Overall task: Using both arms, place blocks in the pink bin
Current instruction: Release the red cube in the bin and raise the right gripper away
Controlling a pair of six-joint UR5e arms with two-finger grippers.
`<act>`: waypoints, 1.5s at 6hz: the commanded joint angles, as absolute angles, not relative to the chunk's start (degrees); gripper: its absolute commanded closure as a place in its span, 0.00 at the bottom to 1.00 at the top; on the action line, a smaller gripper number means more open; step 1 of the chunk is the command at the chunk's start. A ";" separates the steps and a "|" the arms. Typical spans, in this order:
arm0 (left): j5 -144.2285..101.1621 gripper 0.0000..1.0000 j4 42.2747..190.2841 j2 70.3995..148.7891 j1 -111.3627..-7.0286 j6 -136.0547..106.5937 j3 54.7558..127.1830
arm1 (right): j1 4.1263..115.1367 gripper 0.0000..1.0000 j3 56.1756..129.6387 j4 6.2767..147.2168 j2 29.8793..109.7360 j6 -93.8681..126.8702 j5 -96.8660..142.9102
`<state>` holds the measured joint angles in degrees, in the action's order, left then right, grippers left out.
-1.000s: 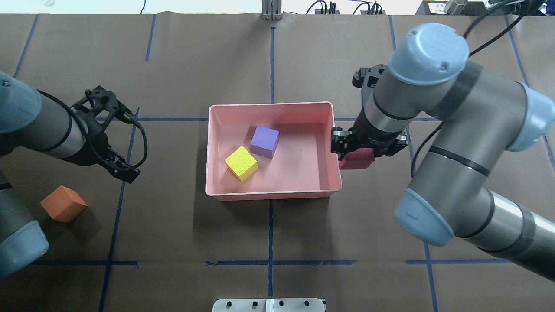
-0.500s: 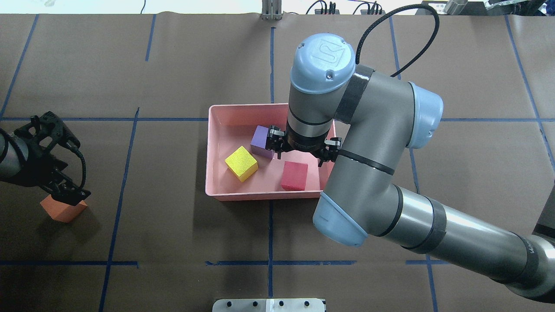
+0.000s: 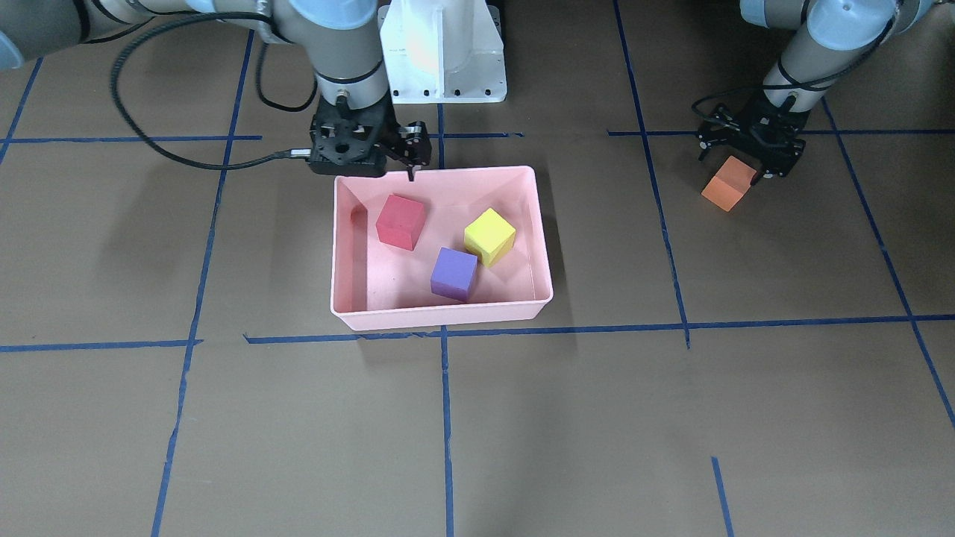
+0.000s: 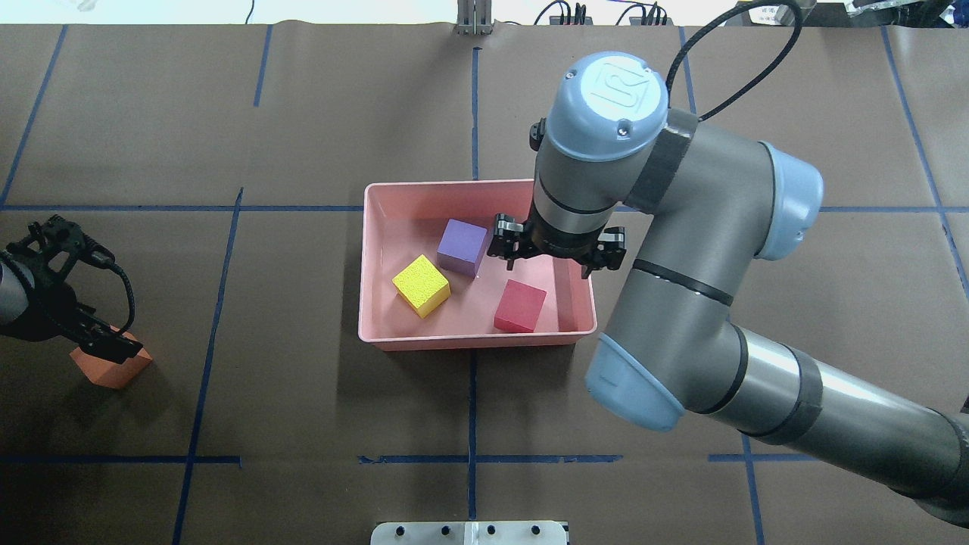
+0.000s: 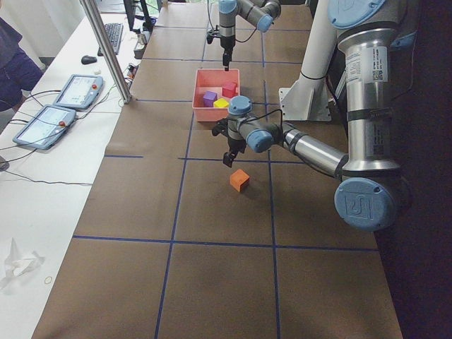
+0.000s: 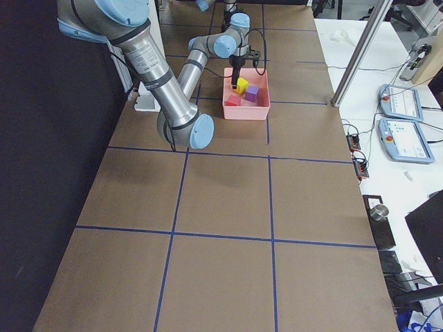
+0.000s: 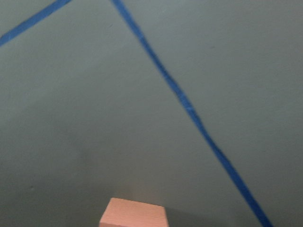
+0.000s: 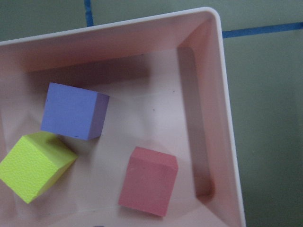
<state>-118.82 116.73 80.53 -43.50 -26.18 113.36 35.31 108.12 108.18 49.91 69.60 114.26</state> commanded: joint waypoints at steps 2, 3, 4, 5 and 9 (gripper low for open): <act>-121.02 0.00 122.60 79.54 -43.33 -26.72 108.29 | 36.56 0.00 109.95 108.19 53.34 66.80 114.26; -121.46 0.00 122.61 79.54 -43.33 -26.72 107.93 | 36.56 0.00 110.47 108.19 54.22 66.88 114.26; -121.38 0.00 122.61 79.63 -43.07 -26.72 106.80 | 36.65 0.00 111.87 108.19 55.62 66.88 114.17; -121.12 0.00 122.78 80.15 -42.72 -26.54 104.52 | 36.74 0.00 112.58 108.19 56.59 66.80 114.17; -121.55 0.61 122.87 80.77 -42.54 -26.63 103.89 | 45.93 0.00 114.34 108.37 61.33 50.15 117.66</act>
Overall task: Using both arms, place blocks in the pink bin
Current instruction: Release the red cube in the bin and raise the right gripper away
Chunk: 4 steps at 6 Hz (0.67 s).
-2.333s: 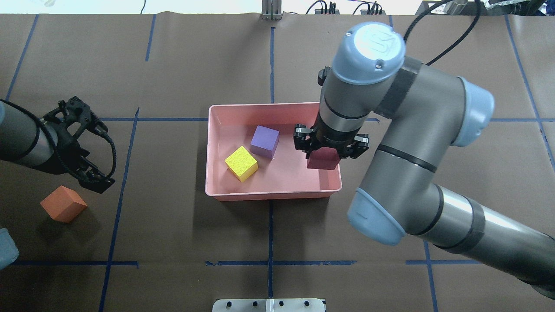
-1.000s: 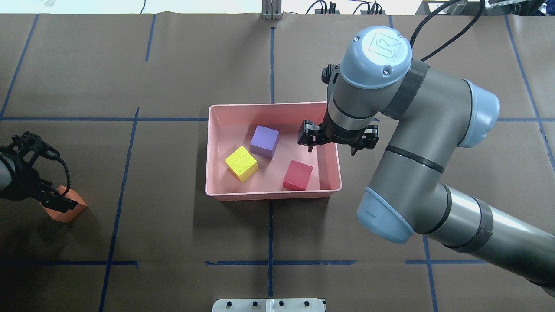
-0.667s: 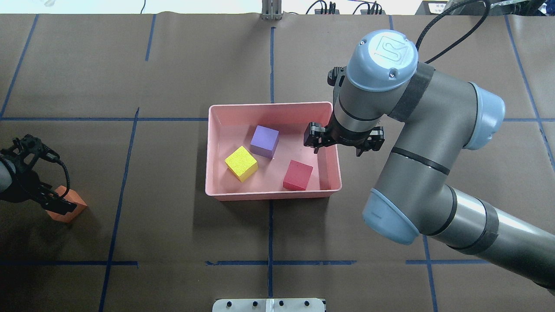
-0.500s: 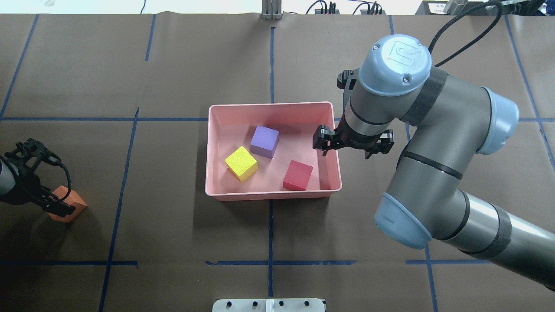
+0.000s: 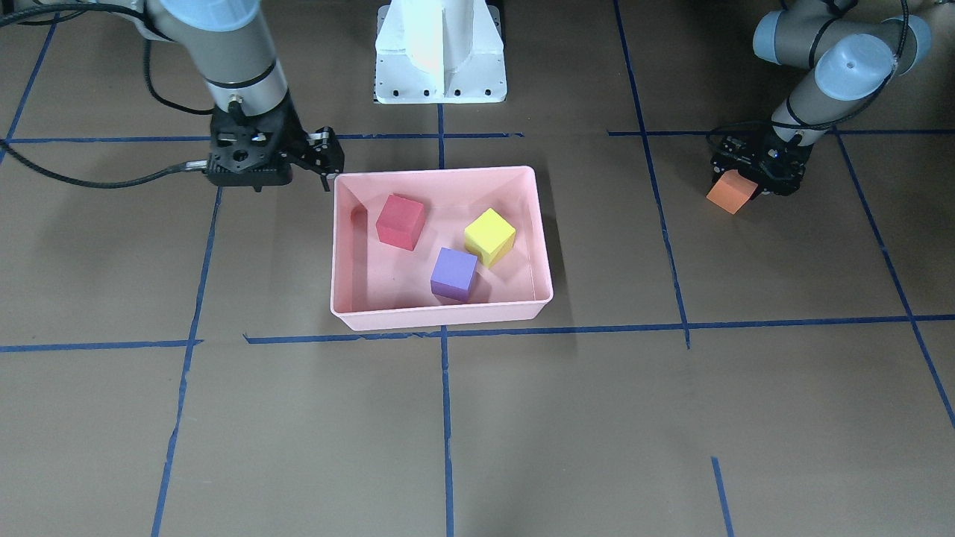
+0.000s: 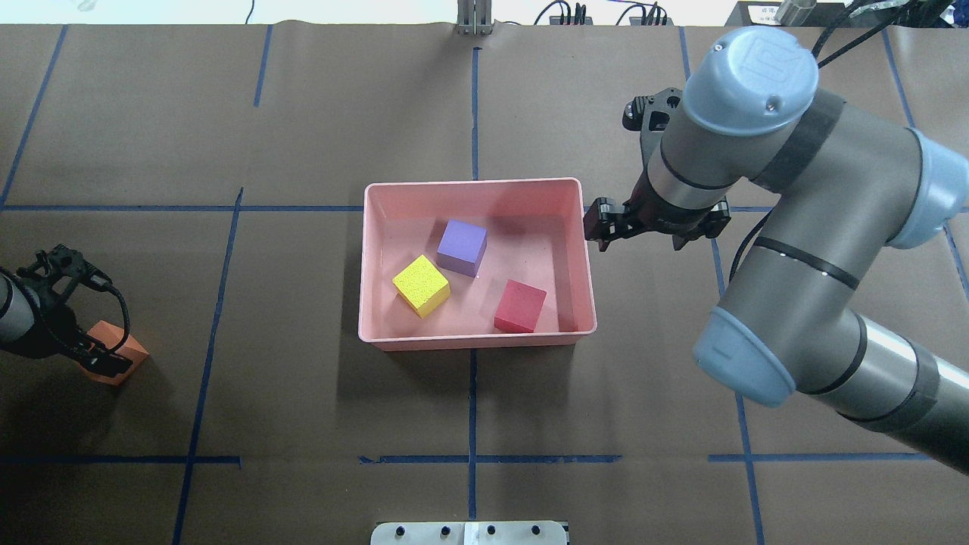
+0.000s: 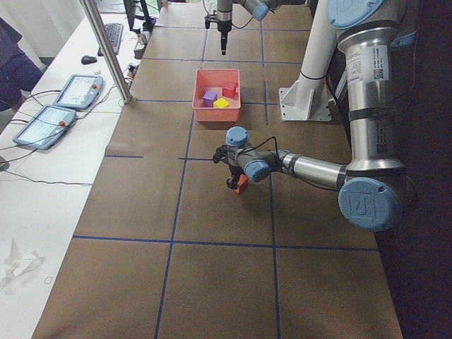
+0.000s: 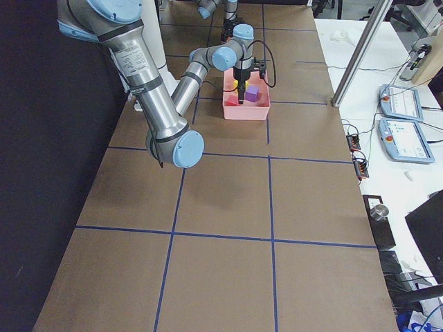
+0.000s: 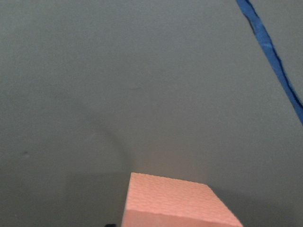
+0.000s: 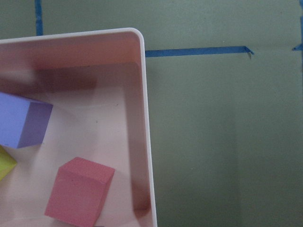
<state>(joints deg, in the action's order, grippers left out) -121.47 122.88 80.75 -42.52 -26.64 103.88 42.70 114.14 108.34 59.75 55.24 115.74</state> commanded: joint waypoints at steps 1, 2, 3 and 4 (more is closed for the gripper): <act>-124.08 0.62 122.17 80.95 -42.63 -26.80 105.80 | 52.23 0.00 114.08 108.80 63.44 41.40 121.25; -129.15 0.63 121.47 80.95 -44.54 -28.89 109.65 | 58.82 0.00 113.91 108.81 67.37 29.82 124.42; -129.11 0.63 116.85 84.25 -47.08 -32.57 113.34 | 65.15 0.00 113.91 108.72 73.33 15.53 126.11; -128.94 0.63 107.76 92.29 -48.07 -37.65 115.81 | 71.39 0.00 113.91 108.55 78.78 4.33 129.34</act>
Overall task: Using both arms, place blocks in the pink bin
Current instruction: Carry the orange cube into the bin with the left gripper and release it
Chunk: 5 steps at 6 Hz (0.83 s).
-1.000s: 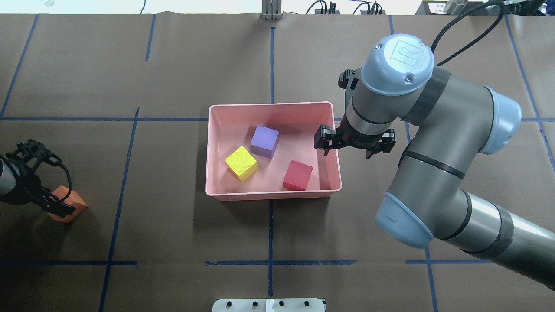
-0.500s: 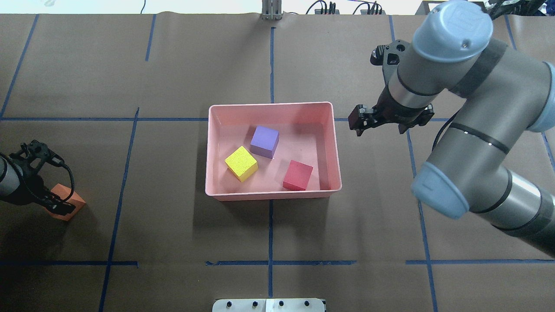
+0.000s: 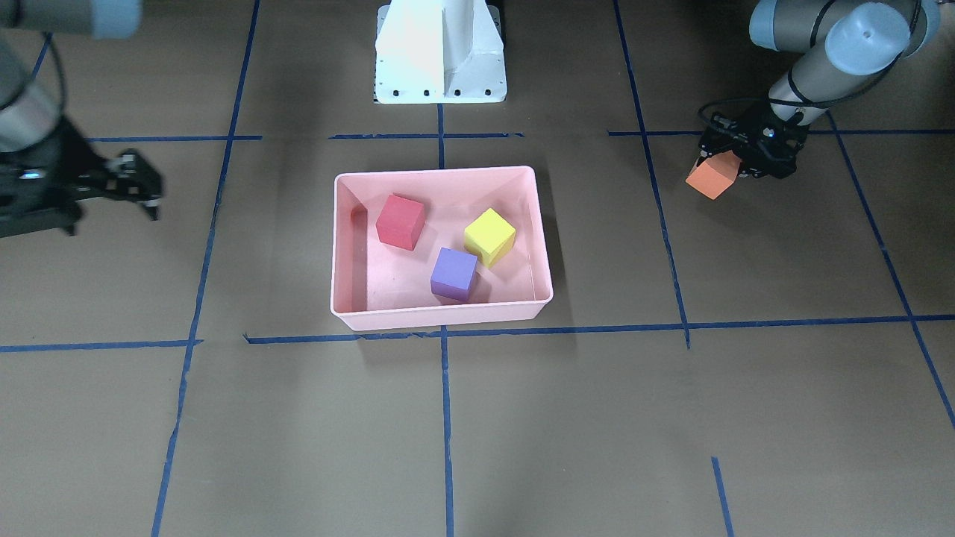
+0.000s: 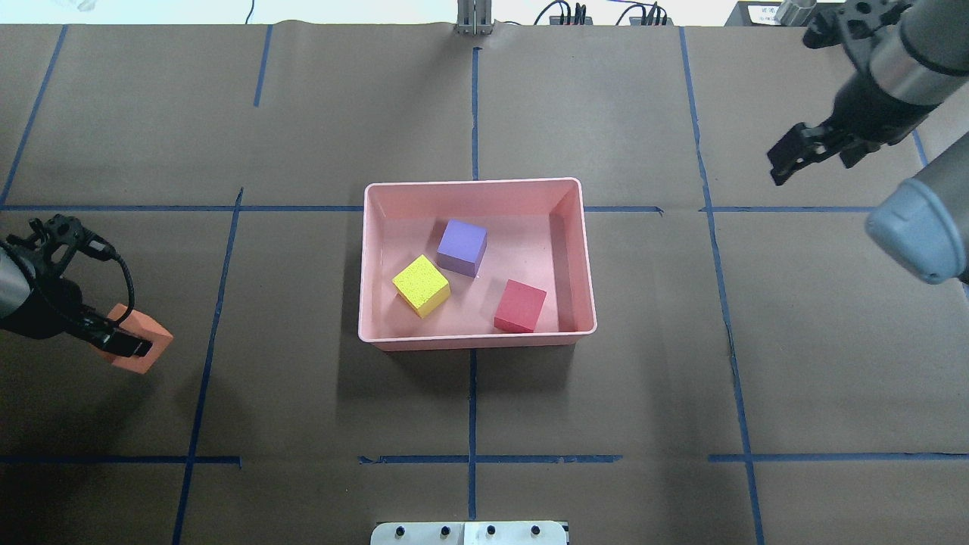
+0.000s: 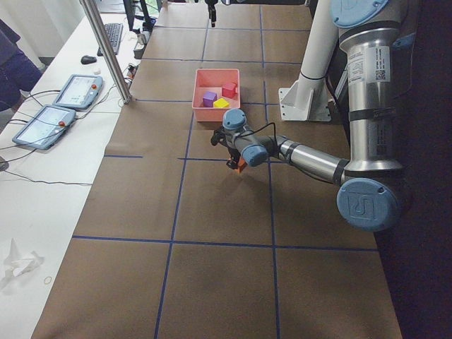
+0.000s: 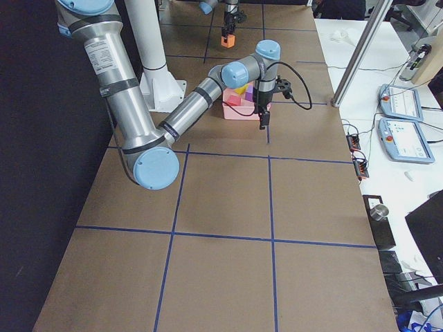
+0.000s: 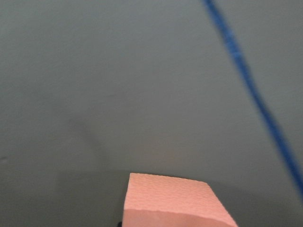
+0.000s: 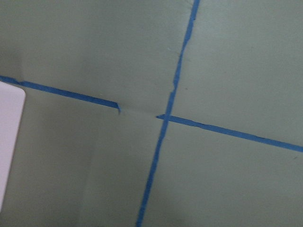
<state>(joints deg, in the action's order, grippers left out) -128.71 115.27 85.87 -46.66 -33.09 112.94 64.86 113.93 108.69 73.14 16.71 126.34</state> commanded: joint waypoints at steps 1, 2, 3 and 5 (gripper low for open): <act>-128.41 0.62 96.18 103.16 -48.08 -41.36 116.54 | 77.11 0.00 113.73 108.20 84.23 -6.57 131.90; -125.97 0.62 82.67 115.19 -47.73 -44.44 116.02 | 82.30 0.00 113.03 108.11 87.94 -14.94 132.53; -124.82 0.62 75.48 124.88 -46.59 -49.87 113.75 | 86.88 0.00 110.94 108.11 90.94 -23.56 132.45; -118.62 0.62 75.76 141.50 -40.21 -63.03 100.36 | 92.71 0.00 106.62 107.93 92.63 -32.41 132.72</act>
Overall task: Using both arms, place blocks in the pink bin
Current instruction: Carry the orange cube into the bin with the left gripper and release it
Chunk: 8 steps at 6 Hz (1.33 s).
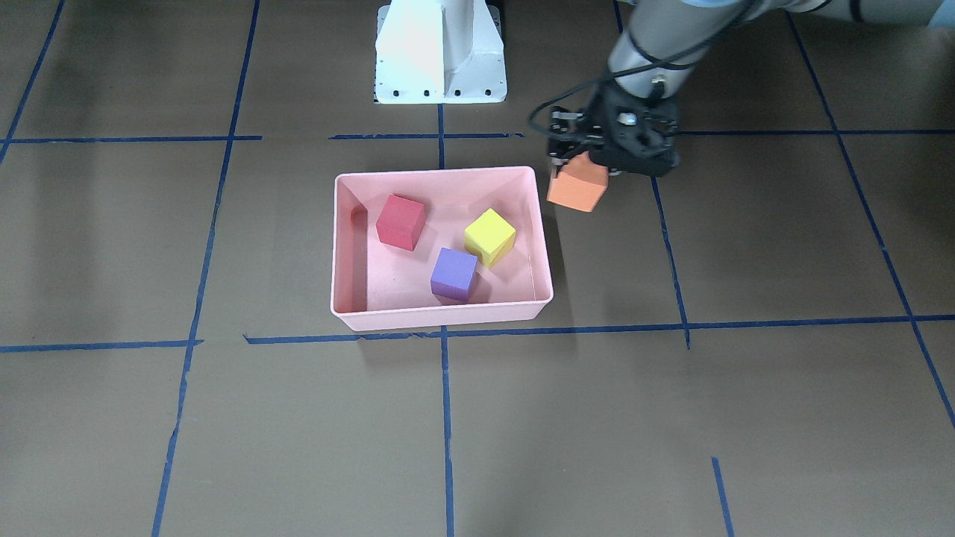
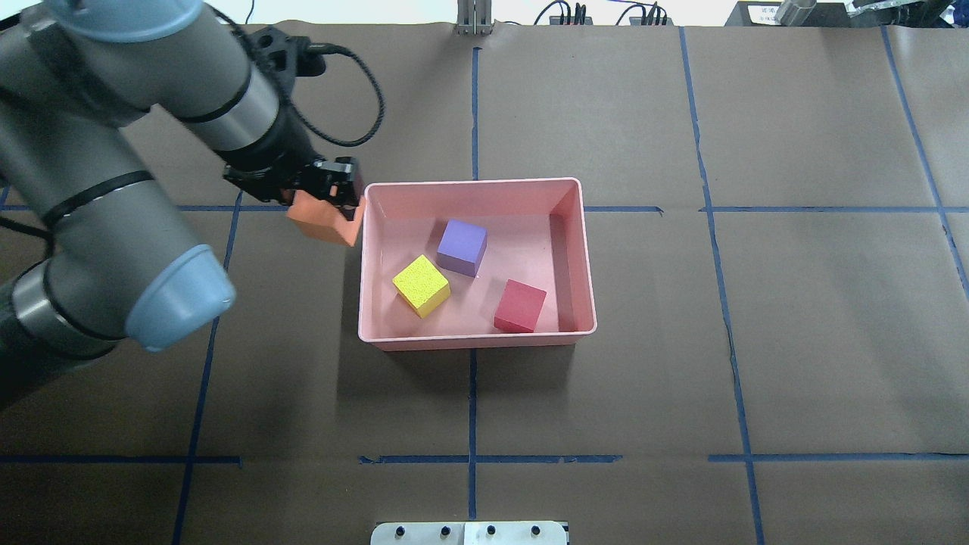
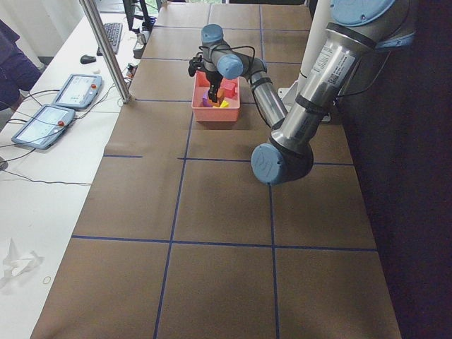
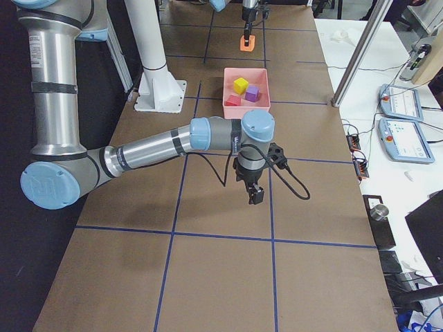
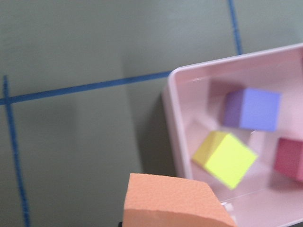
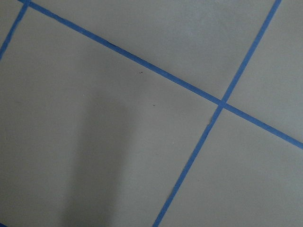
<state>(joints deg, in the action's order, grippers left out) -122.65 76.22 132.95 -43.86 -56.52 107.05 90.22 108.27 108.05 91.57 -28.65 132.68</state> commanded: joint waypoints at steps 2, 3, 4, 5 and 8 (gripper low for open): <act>-111.99 0.61 83.71 152.90 -33.86 -71.69 83.13 | 92.72 0.00 106.61 107.93 93.16 -31.99 132.63; -109.88 0.54 86.89 154.84 -32.71 -72.41 78.01 | 92.72 0.00 106.61 107.93 93.16 -31.91 132.63; -109.86 0.14 87.36 154.78 -32.52 -72.16 77.70 | 92.72 0.00 106.61 107.93 93.16 -31.90 132.71; -109.86 0.00 87.19 154.43 -32.52 -72.16 77.61 | 92.72 0.00 106.61 107.93 93.51 -31.99 132.71; -113.88 0.00 83.17 147.19 -35.40 -61.50 86.15 | 94.90 0.00 106.70 107.93 97.97 -32.08 133.33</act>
